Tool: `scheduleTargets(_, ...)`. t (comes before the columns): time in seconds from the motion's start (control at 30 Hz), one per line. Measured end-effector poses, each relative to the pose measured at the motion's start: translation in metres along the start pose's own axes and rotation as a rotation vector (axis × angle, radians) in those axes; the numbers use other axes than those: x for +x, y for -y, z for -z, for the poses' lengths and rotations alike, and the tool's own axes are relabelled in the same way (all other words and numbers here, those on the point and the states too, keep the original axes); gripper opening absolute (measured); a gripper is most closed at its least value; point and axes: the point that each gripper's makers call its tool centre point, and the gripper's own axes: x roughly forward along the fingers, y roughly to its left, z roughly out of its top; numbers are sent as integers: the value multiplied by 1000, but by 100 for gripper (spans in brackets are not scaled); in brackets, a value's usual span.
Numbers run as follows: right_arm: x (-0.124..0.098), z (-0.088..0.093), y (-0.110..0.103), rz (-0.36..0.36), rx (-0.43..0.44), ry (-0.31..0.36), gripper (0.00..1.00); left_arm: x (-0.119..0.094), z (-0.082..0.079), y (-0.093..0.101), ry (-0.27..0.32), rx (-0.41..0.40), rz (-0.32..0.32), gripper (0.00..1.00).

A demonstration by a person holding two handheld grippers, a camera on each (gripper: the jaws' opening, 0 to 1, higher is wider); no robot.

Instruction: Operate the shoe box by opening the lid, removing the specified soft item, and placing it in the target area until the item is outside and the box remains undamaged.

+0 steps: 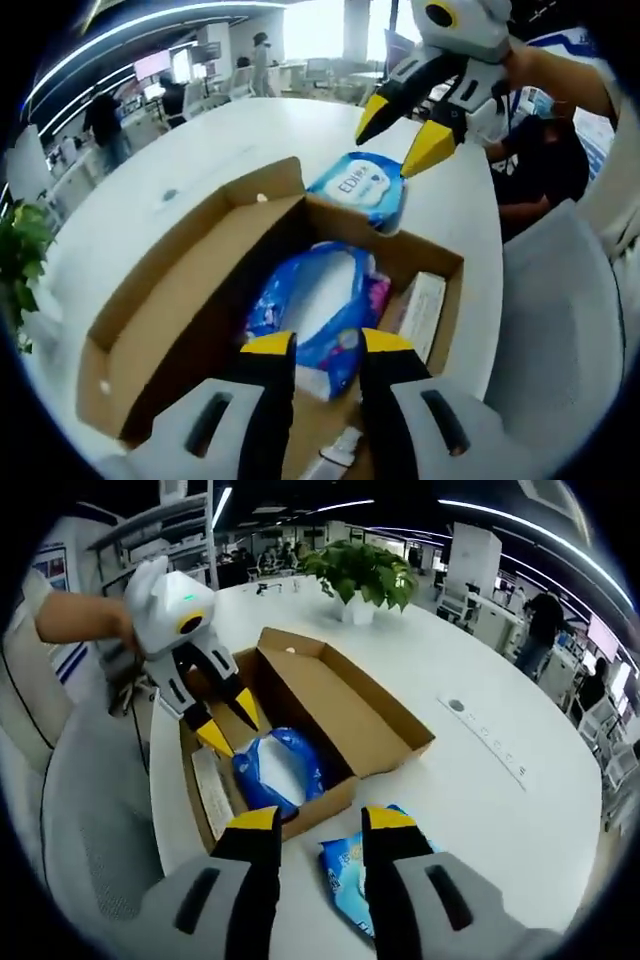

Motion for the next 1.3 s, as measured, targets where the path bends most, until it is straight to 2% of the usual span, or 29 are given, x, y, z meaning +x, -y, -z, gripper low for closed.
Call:
scheduleTargets(0.3,32,-2,-10,-34,-77,-33,25,8,4,-5,-26,51,38,17)
scheduleTargets(0.37,38,0,-10,-29,-113,-57,24,10,3,-7,-22,37,50,15)
scheduleTargets(0.5,51,1,-12,-34,-133,-76,21,14,0,-7,-14,31,74,13)
scheduleTargets(0.67,64,1,-11,-6,-164,-103,18,21,-1,-8,-41,57,92,9)
scheduleTargets(0.9,81,6,-10,6,-152,-133,13,25,-3,-2,-72,114,154,8)
scheduleTargets(1.13,92,6,-11,6,-160,-148,11,23,-4,1,-81,129,209,8)
scheduleTargets(1.3,98,9,-11,4,-187,-163,8,26,7,3,-129,162,231,4)
